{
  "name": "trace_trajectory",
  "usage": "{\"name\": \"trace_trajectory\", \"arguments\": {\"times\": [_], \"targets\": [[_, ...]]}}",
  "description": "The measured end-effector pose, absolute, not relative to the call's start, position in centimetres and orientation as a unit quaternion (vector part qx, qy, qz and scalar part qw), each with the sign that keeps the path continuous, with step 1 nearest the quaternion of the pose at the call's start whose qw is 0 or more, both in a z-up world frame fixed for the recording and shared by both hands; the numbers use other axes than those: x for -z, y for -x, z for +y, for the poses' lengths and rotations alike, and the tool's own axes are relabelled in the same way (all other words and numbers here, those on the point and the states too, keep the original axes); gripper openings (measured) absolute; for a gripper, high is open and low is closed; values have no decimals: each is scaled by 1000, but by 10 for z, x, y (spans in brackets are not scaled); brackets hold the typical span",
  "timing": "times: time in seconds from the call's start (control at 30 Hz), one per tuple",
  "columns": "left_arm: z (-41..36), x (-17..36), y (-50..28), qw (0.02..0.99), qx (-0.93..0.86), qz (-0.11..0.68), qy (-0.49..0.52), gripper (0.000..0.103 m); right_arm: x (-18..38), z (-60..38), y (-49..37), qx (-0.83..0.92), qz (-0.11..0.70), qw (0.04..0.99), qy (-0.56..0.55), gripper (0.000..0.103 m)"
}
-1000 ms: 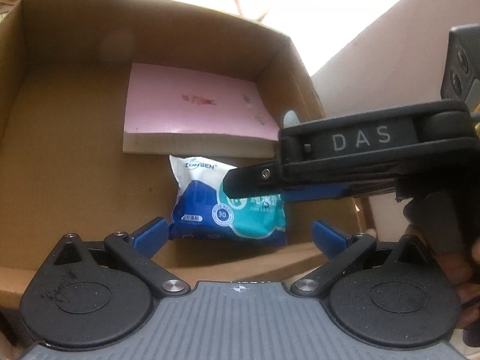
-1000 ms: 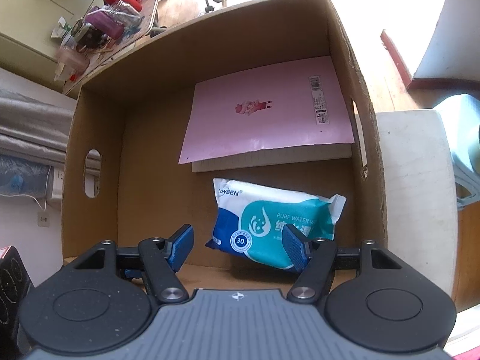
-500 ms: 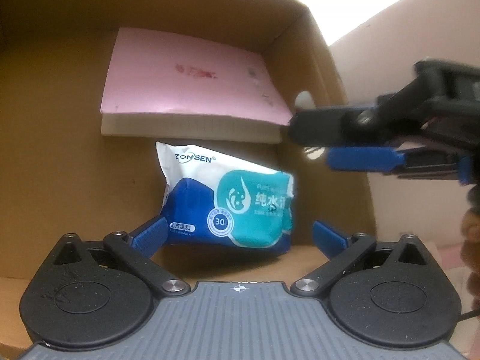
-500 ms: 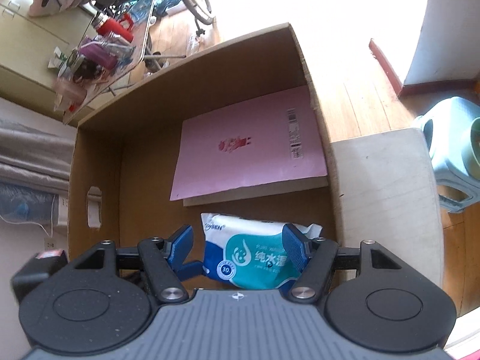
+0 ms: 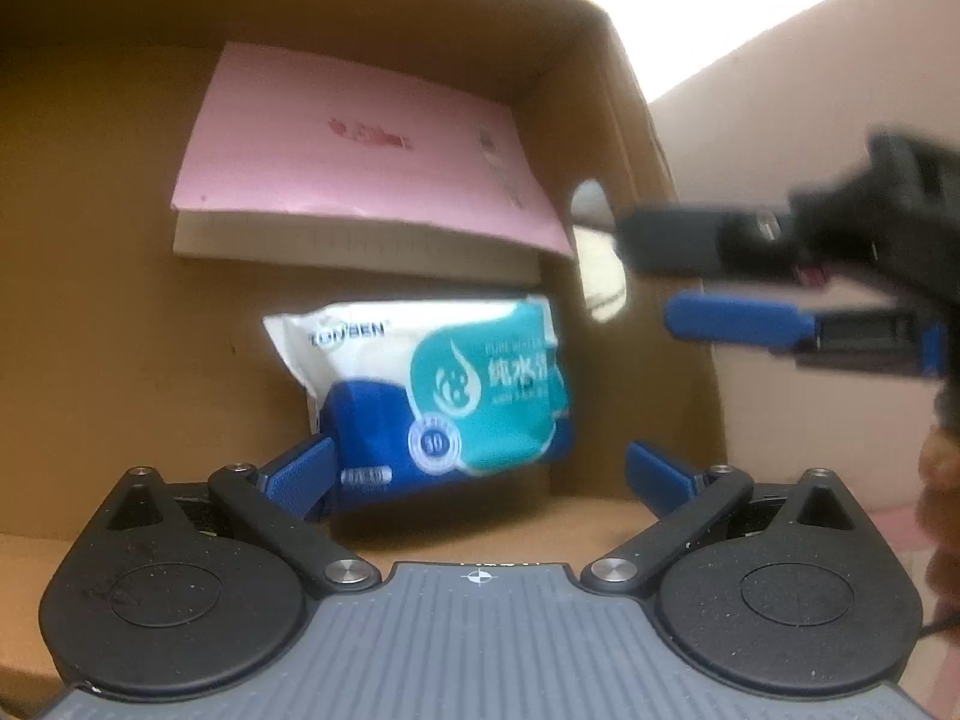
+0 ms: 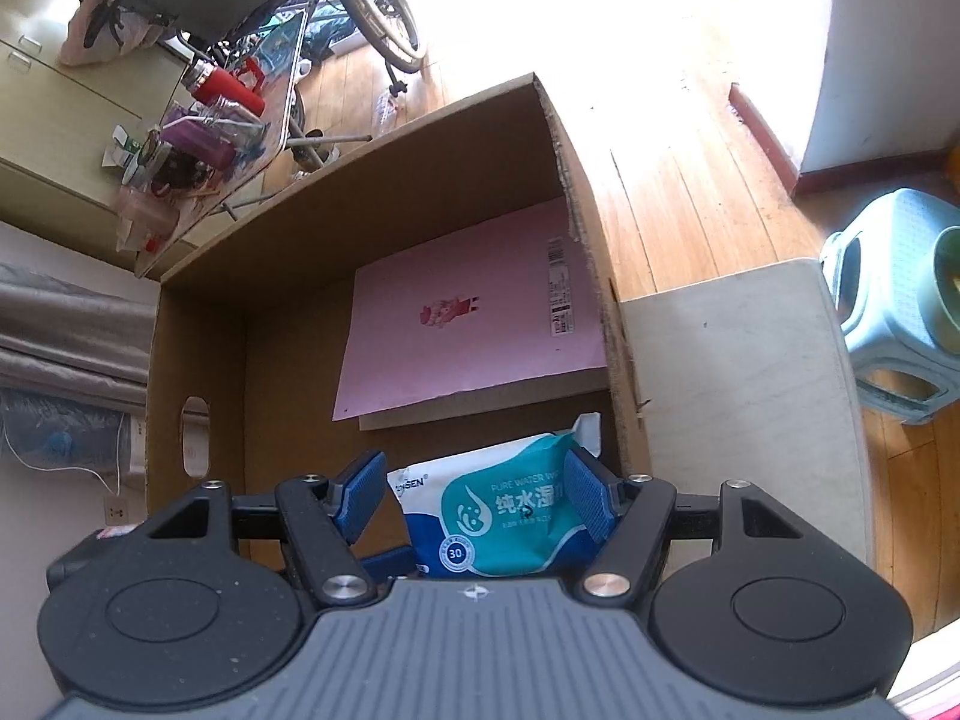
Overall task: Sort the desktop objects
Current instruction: 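Open the left gripper to release the wet-wipes pack in the box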
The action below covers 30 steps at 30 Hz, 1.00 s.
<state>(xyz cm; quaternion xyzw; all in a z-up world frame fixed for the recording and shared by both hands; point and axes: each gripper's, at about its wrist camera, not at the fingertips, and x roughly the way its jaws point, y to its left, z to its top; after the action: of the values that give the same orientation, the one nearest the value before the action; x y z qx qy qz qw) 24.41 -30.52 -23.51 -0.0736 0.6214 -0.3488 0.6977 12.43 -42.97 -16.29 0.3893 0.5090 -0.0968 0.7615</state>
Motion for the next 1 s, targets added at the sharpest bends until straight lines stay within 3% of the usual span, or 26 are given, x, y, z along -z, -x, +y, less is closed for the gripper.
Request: {"name": "trace_trajectory", "arguments": {"times": [0.63, 1.0], "targets": [[-323, 237, -239, 725, 353, 589, 60, 103, 153, -432, -112, 77, 499, 774, -383, 69], [-287, 185, -209, 792, 306, 518, 100, 103, 124, -421, -105, 35, 466, 807, -360, 70]]}}
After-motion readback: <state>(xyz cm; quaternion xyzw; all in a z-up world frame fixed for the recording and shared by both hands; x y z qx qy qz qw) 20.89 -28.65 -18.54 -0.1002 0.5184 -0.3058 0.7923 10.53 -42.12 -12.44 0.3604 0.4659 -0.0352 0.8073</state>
